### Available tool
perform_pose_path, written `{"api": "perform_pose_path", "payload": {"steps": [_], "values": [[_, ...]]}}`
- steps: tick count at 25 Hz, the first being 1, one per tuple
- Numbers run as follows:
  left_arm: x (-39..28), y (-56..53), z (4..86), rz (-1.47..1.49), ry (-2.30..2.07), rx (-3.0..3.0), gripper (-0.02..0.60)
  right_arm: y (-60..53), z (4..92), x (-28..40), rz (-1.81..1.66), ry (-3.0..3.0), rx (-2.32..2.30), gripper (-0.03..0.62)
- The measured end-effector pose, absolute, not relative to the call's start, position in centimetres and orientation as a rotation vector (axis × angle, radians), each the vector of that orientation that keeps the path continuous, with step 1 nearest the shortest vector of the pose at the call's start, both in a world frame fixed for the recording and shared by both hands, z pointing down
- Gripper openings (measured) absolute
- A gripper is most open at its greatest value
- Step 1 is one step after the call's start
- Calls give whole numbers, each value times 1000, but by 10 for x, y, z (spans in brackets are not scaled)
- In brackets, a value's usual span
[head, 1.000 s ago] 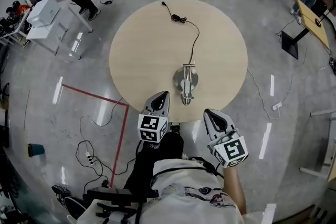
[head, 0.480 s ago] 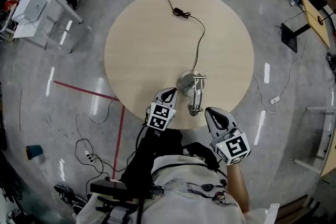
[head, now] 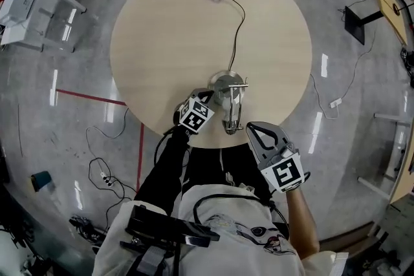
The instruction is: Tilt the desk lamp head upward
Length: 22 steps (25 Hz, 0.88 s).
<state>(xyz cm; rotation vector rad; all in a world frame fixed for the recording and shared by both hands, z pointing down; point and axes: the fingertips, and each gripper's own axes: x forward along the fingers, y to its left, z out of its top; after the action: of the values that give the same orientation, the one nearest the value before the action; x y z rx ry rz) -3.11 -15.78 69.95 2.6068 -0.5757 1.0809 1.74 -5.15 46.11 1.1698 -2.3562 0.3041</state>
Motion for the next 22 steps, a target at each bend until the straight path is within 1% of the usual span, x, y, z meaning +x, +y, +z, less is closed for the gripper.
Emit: {"api": "perform_pose_path", "payload": {"steps": [11,14,18,20,22], "values": [[-14,-155,732,1178,-493,2560,2,-65,488,12,-259,-2342,543,5],[-12,-155,731,1195,-454,2603,3,-61,499,9,-475,-2270,348,81],[-11,-156,733,1216,-428,2592,3,-52,523,6,-940,-2043,35,189],[-10,-155,733,1226,-426,2591,2,-48,536,7,-1128,-1932,-93,218],[-11,-155,732,1235,-422,2592,2,-48,545,8,-1245,-1860,-167,233]]}}
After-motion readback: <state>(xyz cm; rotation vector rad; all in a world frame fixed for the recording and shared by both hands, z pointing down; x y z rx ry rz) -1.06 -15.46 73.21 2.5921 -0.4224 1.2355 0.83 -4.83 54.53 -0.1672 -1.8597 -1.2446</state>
